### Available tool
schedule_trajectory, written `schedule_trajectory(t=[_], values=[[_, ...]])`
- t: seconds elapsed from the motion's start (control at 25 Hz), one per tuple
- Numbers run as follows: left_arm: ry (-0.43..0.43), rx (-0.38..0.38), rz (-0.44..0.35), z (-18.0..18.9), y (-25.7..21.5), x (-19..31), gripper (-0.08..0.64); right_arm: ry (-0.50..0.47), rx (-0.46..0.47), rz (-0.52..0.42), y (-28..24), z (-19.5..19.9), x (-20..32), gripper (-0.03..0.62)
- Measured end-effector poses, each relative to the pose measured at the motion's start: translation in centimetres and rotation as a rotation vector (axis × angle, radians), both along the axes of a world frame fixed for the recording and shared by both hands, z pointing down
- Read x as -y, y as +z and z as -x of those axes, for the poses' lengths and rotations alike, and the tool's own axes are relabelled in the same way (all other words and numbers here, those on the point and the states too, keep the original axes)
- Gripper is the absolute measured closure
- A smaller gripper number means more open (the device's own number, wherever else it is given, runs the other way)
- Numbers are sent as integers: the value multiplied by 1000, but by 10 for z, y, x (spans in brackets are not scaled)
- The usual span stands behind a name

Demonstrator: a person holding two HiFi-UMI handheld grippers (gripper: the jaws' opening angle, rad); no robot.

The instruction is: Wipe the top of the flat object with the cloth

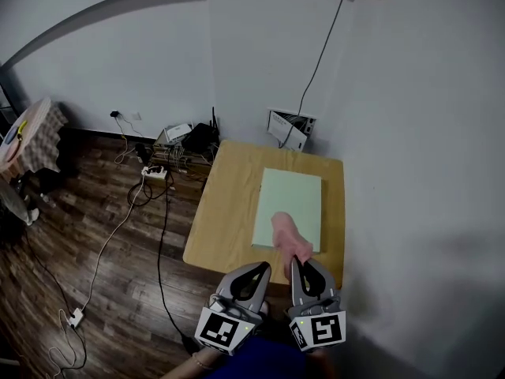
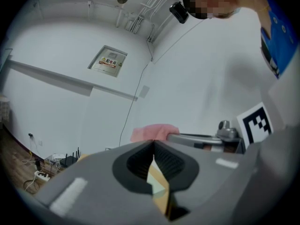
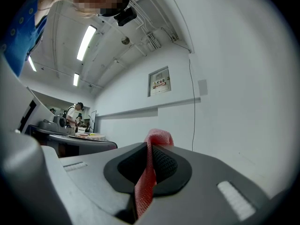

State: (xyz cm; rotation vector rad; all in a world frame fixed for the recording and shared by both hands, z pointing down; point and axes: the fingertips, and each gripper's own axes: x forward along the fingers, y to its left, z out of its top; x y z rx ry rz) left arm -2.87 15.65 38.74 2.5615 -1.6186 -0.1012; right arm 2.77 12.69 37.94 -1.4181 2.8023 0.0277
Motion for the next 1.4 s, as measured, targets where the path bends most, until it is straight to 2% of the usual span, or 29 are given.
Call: schedule_trajectory(t=[0.32, 0.64, 0.92, 1.16, 1.4], values=[[-97, -4, 29, 4, 6, 37, 557, -62, 3, 4, 3, -4, 53, 577], [-156, 7, 47, 26, 11, 57, 557, -38, 34, 35, 8, 4, 79, 577], [-56, 32, 49, 25, 13, 93, 555, 39, 50, 31, 5, 3, 101, 577], [62, 67, 36, 30, 22, 127, 555, 127, 14, 22, 8, 12, 123, 577], [149, 67, 75, 43, 37, 156, 555, 227, -18, 38, 11, 17, 143, 577]])
